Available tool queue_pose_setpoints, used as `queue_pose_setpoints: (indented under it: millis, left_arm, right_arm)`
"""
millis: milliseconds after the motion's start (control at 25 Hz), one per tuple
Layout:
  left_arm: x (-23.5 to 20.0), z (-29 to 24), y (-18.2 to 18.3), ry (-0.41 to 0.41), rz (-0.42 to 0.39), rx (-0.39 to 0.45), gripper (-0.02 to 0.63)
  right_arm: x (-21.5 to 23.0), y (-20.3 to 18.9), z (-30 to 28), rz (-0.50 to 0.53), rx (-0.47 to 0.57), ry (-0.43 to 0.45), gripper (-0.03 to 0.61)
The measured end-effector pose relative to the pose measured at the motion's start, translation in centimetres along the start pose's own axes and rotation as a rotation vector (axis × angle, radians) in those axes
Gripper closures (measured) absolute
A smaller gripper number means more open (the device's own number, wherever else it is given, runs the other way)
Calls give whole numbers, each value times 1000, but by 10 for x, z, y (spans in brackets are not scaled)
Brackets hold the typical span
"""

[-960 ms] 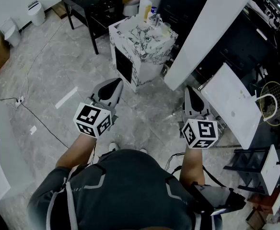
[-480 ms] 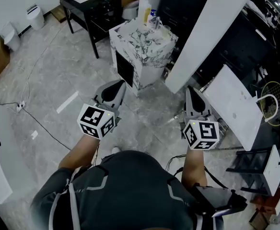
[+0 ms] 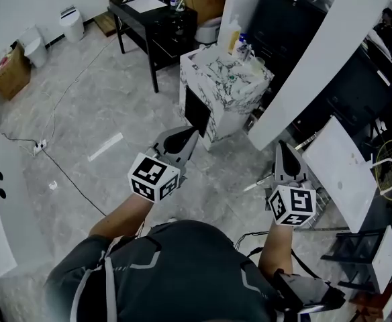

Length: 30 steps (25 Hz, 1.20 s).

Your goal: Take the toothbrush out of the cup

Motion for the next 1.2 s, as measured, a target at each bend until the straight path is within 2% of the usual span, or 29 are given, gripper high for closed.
queue_pose_setpoints:
  millis: [280,560,1040,1200]
  left_arm:
    - [-34,4,-13,-41,31,-14,604]
    - [-59,-28,-19,-55,13,-6,604]
    - [-94,-158,-34,5,-28,-3,604]
    - [-95,-211,-42,2,-26,-11,604]
  right_arm:
    - [-30,-13,-15,1,-15,-15,549]
    - [-13,-19,-61,4,11,11,549]
    - [83,-50,-180,-18,52,106,549]
    - [126,-57,-209,-33,66,108,549]
Point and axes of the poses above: the fingertips, and each gripper's own axes: z backward along the fingers, x to its right, y out of its top, the point moved 10 cm from there along z, backward along the fingers, and after that the axes turned 15 degrees about x, right-handed, at the moved point
